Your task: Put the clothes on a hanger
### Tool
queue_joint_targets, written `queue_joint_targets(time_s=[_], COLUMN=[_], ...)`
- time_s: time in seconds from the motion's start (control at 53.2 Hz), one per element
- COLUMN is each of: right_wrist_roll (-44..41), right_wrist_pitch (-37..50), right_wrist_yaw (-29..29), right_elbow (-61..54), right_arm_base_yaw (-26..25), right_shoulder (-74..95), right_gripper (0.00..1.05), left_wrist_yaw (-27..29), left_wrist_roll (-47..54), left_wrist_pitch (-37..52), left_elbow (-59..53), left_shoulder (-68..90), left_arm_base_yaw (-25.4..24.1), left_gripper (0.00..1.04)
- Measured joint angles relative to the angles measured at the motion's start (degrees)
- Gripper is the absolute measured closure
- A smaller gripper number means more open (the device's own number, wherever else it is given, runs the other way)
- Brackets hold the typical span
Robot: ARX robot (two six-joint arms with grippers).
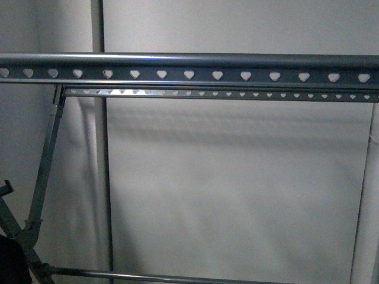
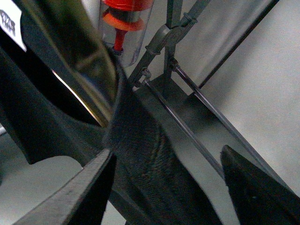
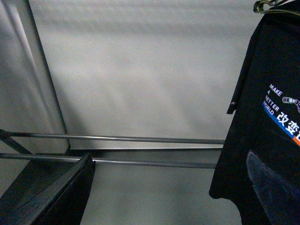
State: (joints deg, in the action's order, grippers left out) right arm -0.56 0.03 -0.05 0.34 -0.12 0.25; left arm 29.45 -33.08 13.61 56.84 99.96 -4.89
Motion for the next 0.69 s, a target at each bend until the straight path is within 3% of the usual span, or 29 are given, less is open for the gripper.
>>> queue_joint_targets(time_s=[0.131,0.225,0.282,0.545,0.657,0.695], right_wrist_roll=[0.0,0.0,0.0,0.0,0.0,0.0], right_wrist_pitch=[0.0,0.0,0.0,0.0,0.0,0.0], right_wrist_yaw=[0.0,0.0,0.0,0.0,0.0,0.0], right_elbow=[0.0,0.0,0.0,0.0,0.0,0.0], right_arm_base_yaw=[0.0,0.0,0.0,0.0,0.0,0.0], right_shoulder=[0.0,0.0,0.0,0.0,0.0,0.0], right_gripper=[0.07,0.07,0.07,0.07,0.07,0.07], left_wrist_yaw=[0.0,-0.9,-1.6,-10.5,-19.9,-26.0], left_wrist_roll=[0.0,-2.4,-3.1,0.1,6.3,9.0], left_wrist_pitch=[-0.4,-2.8,-3.0,-3.0,-2.8,-2.3], left_elbow=[0.0,0.3,0.3,-6.3,-10.0,-11.8], left_shoulder=[-0.1,-0.1,-0.4,-11.5,-19.3,-23.5], left_arm_base_yaw=[0.0,-0.1,-0.1,0.7,1.0,1.0], left_gripper=[0.73,0.94,1.0,1.01,1.01,1.01])
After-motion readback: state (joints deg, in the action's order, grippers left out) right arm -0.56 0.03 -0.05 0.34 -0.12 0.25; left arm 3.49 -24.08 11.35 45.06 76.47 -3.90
